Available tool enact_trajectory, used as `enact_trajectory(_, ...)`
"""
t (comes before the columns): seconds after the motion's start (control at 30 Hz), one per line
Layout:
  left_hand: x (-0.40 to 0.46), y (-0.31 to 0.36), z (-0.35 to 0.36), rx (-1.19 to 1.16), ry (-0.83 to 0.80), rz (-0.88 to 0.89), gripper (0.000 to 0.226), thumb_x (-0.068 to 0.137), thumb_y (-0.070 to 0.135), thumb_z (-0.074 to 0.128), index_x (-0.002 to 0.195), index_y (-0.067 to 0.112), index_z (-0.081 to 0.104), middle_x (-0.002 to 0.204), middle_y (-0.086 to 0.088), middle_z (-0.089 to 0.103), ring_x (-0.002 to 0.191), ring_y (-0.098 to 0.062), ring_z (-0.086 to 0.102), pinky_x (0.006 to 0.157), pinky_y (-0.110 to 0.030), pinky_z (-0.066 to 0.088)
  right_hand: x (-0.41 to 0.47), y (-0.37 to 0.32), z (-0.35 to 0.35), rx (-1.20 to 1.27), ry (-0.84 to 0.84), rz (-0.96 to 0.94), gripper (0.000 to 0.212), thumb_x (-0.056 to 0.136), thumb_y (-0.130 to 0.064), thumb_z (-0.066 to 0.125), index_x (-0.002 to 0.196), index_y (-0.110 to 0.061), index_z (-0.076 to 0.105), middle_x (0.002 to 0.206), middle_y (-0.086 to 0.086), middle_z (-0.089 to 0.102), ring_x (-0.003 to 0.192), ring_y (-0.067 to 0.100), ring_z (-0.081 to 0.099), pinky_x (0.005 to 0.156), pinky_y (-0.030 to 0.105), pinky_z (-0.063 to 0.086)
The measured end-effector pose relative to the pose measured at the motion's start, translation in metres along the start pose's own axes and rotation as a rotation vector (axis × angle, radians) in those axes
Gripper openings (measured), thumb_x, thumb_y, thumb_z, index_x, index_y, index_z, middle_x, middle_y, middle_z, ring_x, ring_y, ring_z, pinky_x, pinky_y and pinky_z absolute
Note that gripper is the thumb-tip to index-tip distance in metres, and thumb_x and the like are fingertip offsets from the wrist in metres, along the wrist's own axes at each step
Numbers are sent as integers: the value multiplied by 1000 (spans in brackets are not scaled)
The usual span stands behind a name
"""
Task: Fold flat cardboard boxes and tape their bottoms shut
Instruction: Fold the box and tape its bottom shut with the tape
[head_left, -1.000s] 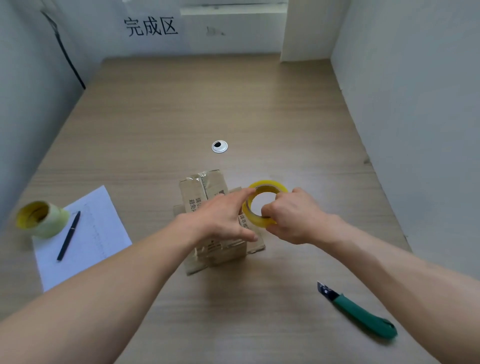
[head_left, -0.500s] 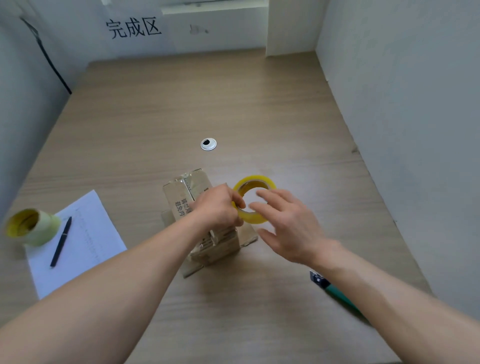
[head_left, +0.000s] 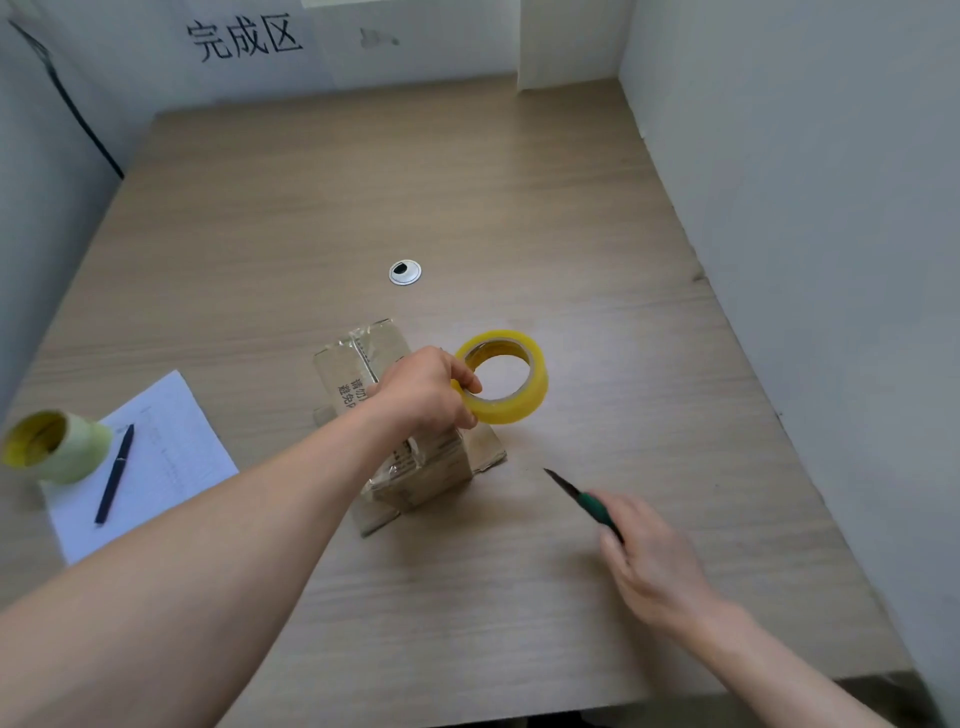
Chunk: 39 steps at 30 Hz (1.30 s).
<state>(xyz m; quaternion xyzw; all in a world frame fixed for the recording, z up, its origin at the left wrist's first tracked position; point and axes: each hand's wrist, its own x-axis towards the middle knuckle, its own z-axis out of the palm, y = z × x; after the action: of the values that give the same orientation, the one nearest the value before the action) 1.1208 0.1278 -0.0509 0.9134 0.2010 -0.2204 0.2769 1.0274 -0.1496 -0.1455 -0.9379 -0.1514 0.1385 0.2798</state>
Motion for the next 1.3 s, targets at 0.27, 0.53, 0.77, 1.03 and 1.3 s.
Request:
enact_trajectory(0.27,-1,1,0,-4,11,6,35,60,28,91,81,42,68,83,14,57,101,-24,60,98,-44,47,41,-50,3,63,21,-259,38,98,-17,53,135,-17,53,113,3,60,98,26,60,79,42,51)
enact_trajectory(0.53,-1,-1,-1,7,11,20,35,60,30,91,81,43,67,83,16,56,102,-23,60,97,-42,47,50,-59,10,28,28,-307,37,96,-19,53,133,-14,56,105,6,59,86,30,61,67,43,54)
enact_trajectory(0.77,0,-2,1,9,6,9,34,61,30,91,80,42,66,84,15,58,102,-22,60,98,-42,47,49,-28,19,-192,-4,-144,33,100,-29,46,131,-23,54,105,4,54,85,35,59,59,44,50)
enact_trajectory(1.03,1,-4,3,25,31,10,33,61,30,90,78,44,65,85,15,60,103,-21,60,97,-41,47,76,-36,-20,-83,453,-244,49,78,-32,73,121,-13,63,116,6,61,108,26,54,89,39,39)
enact_trajectory(1.3,0,-7,3,66,18,59,33,64,31,87,88,40,65,87,13,67,101,-19,63,97,-44,47,137,-100,-23,-270,-31,-488,54,85,-30,55,135,-29,35,97,-6,71,88,28,63,93,35,34)
